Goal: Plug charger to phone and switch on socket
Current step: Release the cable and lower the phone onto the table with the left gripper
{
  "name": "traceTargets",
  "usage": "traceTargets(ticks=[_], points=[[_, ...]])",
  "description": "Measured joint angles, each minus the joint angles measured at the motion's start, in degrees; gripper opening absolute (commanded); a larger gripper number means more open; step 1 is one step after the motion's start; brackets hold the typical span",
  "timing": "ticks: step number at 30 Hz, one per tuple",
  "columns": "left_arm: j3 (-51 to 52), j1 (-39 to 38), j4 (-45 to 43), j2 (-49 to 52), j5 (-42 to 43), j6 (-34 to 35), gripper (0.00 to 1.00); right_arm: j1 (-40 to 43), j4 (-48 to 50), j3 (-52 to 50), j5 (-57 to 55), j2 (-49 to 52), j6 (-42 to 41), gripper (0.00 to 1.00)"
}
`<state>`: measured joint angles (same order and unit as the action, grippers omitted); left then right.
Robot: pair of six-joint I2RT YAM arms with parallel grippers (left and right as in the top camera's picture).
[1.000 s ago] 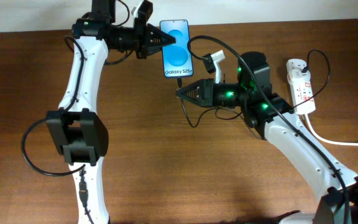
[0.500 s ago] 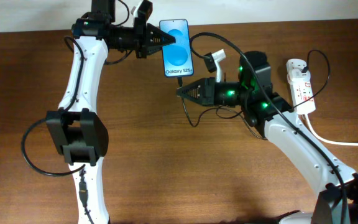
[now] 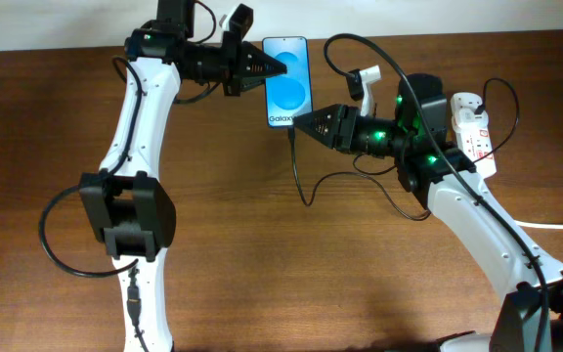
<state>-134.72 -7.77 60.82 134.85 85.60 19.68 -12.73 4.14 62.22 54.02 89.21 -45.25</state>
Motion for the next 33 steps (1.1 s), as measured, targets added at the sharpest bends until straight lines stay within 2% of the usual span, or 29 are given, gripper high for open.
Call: traceTargets(ticks=[4,7,11,15,22,29,33], points=[[0.00,0.20,0.28,0.00,-1.22,-1.09,0.00,0.00,-0.50,0.02,0.07,0.00,0.00,0.61],[-0.02,0.24,5.62,0.00,-6.12,-4.68,0.00,0.61,-1.09,0.02,0.46,0.02,0.00,0.63],[0.04,0.24,18.60,0.00,-23.65,-12.50,0.00,3.28,-7.82,0.11,0.39,0.13,1.84,0.65],[0.04,0.11,21.22,1.36,-35.23,-16.20,0.00,3.56,-17.38,0.26,-3.52,0.22,5.53,0.66],[0.04,0.00,20.04,13.44,-39.60,-17.11,0.00,3.56,-27.93,0.35,-9.33,0.22,12.76,0.67],[0.04,0.00,17.68,16.55,-40.76,-17.35,0.00,3.56,-29.68,0.35,-10.71,0.22,15.41,0.68],[0.02,-0.07,17.62,16.52,-41.64,-17.79,0.16,3.56,-29.90,0.35,-10.71,0.22,15.67,0.68]])
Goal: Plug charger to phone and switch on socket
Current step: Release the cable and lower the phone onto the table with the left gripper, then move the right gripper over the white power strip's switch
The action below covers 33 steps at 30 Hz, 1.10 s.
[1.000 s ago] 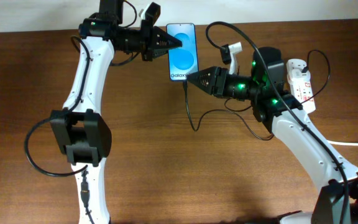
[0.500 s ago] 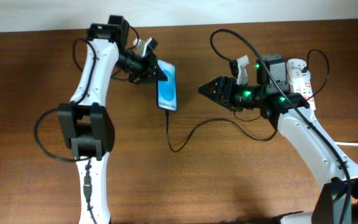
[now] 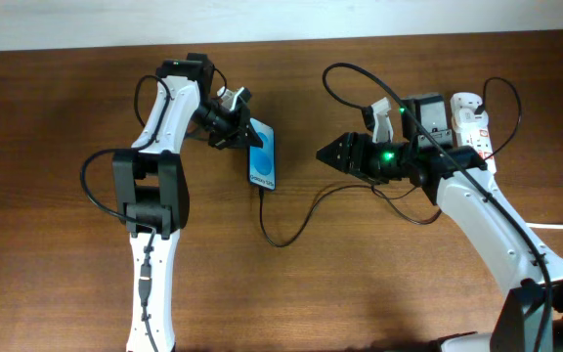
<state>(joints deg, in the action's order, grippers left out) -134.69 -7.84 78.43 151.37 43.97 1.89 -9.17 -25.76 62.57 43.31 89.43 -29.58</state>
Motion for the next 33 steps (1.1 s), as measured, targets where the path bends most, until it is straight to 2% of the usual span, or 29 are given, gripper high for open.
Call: traceTargets(ticks=[3,7,9,13,15,20,24,28,29,31,33], points=[[-0.04,-0.13,0.02,0.02,-3.80,-0.37,0.33,0.00,-0.24,0.00,-0.02,0.00,0.04,0.68],[-0.04,-0.13,0.00,0.04,-8.37,-0.20,0.46,0.00,-1.07,0.00,0.00,0.00,0.02,0.68],[-0.04,-0.13,0.02,0.04,-8.76,-0.13,0.49,0.00,-1.14,0.00,-0.02,0.00,0.02,0.68],[-0.26,-0.20,0.31,-0.07,-9.31,0.00,0.70,0.00,-2.23,0.00,-0.02,0.00,0.46,0.68],[-0.68,-0.37,0.63,-0.44,-11.04,0.00,0.72,0.00,-3.28,0.00,-0.85,0.00,1.11,0.71],[-2.56,-0.44,1.97,-1.05,-21.84,0.90,0.72,0.00,-10.62,1.09,-6.10,0.09,4.37,0.76],[-9.33,-0.22,7.04,0.11,-30.99,0.96,0.72,0.00,-22.34,9.73,-12.57,0.35,9.38,0.76],[-31.04,-0.07,18.12,0.94,-33.46,0.94,0.75,0.04,-35.89,24.63,-24.94,0.61,11.98,0.77],[-35.34,-0.07,18.12,0.37,-32.81,0.94,0.78,0.09,-39.74,30.67,-30.95,0.63,12.26,0.78],[-41.46,-0.09,18.12,-2.84,-31.54,1.03,0.98,0.76,-44.15,37.07,-36.65,0.28,12.72,0.79],[-42.97,-0.09,18.32,-8.68,-30.86,1.27,1.00,5.46,-47.71,41.94,-38.93,-0.02,13.16,0.79]])
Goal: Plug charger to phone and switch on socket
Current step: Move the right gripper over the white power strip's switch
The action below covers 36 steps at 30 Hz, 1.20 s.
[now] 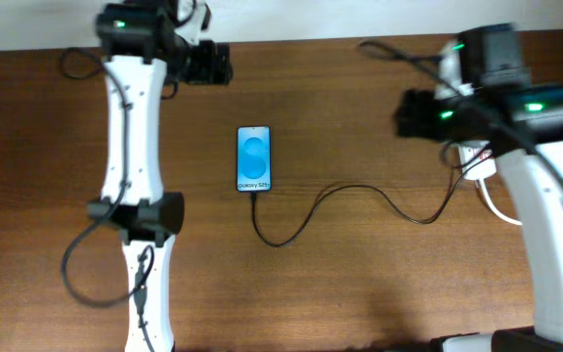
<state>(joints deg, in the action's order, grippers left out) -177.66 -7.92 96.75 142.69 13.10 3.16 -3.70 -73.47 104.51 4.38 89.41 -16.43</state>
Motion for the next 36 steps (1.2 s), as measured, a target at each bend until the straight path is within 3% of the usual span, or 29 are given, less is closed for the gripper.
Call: traceTargets(ticks=[2,7,11,17,23,31,36], points=[[-0.66,0.00,-0.11,-5.44,0.26,0.07,0.99,6.73,0.02,1.22,1.60,-0.33,0.98,0.79],[-2.45,0.00,-0.09,-18.08,0.59,0.07,0.99,34.93,3.65,1.46,8.09,-0.20,3.41,0.86],[-1.62,0.00,-0.07,-17.62,0.59,0.07,0.99,44.11,10.01,1.73,9.25,5.46,3.39,0.87],[-1.05,0.00,-0.09,-17.42,0.59,0.07,0.99,45.90,18.80,1.75,10.40,20.28,3.52,0.87],[-1.05,0.00,-0.07,-17.42,0.59,0.07,0.99,44.37,21.73,1.75,18.53,31.93,6.58,0.87],[-1.05,0.00,-0.07,-17.42,0.59,0.07,0.99,35.28,21.73,1.75,14.97,39.32,9.31,0.87],[-1.05,0.00,-0.07,-17.42,0.59,0.07,0.99,34.84,21.75,1.73,12.63,40.63,9.07,0.87]])
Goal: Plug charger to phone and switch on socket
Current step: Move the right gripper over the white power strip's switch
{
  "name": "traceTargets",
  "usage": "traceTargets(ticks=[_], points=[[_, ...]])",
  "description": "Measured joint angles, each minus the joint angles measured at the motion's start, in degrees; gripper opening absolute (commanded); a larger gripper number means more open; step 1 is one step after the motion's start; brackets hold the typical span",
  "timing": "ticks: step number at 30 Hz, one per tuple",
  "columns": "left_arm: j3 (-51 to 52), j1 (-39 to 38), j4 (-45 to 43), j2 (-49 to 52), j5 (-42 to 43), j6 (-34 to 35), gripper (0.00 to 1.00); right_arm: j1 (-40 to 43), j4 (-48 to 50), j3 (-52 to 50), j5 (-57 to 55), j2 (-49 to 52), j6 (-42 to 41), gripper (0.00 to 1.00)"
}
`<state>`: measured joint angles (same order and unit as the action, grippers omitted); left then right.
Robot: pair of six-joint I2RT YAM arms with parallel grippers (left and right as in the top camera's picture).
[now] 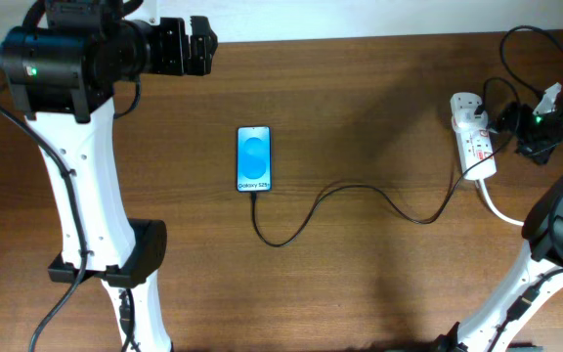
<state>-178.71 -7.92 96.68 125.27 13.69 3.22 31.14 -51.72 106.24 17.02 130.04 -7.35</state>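
The phone [254, 158] lies flat mid-table, its blue screen lit. A black charger cable [360, 192] is plugged into its near end, loops across the wood and runs to the white power strip [475, 142] at the right. My right gripper [534, 131] hovers just right of the strip, and its jaws are too small to read. Raised high at the top left, well away from the phone, my left gripper [199, 45] holds nothing that I can see. Whether its jaws are parted is unclear.
The strip's white mains lead [501, 207] curls off toward the right edge. More black cabling [516, 49] arcs above the strip. The left arm's white column [86, 196] stands over the left side of the brown wooden table [360, 284].
The left arm has risen nearer the camera at the top left. The right arm has swung from above the strip to the far right edge, its gripper now beside the strip. Phone and cable are unmoved.
At first both grippers were at the phone near the back edge, left on the phone and right at the cable plug. Then the left gripper held the plugged-in phone nearer mid-table. Later the phone lay alone with both arms drawn back. Now the right gripper is beside the strip.
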Motion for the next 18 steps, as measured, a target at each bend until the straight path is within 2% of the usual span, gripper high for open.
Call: traceTargets(ticks=[10,18], points=[[0.00,0.00,0.00,0.00,0.00,0.00,0.99,-1.81,1.68,0.00,-8.20,0.02,0.00,0.87],[0.00,0.00,0.00,0.00,0.00,0.00,0.99,-2.84,2.56,0.00,-9.31,1.77,-0.17,0.87]])
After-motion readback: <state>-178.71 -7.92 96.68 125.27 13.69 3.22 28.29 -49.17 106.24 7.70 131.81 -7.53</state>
